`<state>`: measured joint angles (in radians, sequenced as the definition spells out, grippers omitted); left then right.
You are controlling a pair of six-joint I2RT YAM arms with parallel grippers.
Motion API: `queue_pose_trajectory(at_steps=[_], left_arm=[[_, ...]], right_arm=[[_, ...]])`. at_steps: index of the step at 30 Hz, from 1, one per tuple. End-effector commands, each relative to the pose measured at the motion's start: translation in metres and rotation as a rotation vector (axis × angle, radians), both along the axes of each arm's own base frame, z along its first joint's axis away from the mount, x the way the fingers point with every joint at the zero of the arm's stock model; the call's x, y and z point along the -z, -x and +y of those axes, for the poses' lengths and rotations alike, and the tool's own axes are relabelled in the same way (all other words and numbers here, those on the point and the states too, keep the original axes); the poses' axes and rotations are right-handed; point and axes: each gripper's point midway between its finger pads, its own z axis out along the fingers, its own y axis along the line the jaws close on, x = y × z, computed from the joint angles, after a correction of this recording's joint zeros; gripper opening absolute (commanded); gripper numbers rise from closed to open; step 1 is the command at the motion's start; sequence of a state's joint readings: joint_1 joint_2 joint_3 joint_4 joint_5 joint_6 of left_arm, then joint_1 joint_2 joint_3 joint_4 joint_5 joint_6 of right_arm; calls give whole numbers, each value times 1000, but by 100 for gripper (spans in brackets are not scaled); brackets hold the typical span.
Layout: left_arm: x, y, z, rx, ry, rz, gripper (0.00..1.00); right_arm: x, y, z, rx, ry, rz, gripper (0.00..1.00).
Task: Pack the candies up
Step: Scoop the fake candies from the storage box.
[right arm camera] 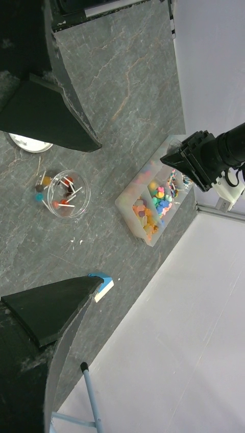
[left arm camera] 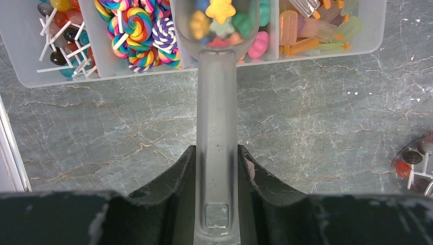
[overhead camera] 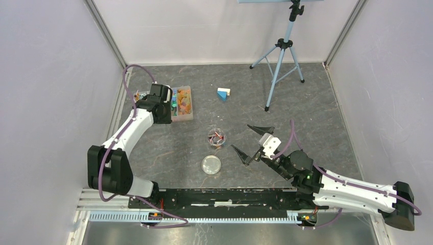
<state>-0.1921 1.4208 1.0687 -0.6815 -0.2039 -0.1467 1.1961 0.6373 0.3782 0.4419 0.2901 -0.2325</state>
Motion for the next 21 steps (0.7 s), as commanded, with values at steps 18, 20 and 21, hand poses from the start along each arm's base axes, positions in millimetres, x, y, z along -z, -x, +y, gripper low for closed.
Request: queue_pose_trajectory(at_steps=[18, 20, 21], left_arm=[[-9, 10, 14, -64, -20, -106, 2], [-14, 10, 15, -65, -18, -128, 2], [-14, 10, 14, -60, -15, -137, 2]], right_arm=[[-15, 2, -2, -4, -83, 18, 98], [-15, 2, -3, 0, -88, 20, 98], [-16, 2, -3, -1, -91, 21, 98]])
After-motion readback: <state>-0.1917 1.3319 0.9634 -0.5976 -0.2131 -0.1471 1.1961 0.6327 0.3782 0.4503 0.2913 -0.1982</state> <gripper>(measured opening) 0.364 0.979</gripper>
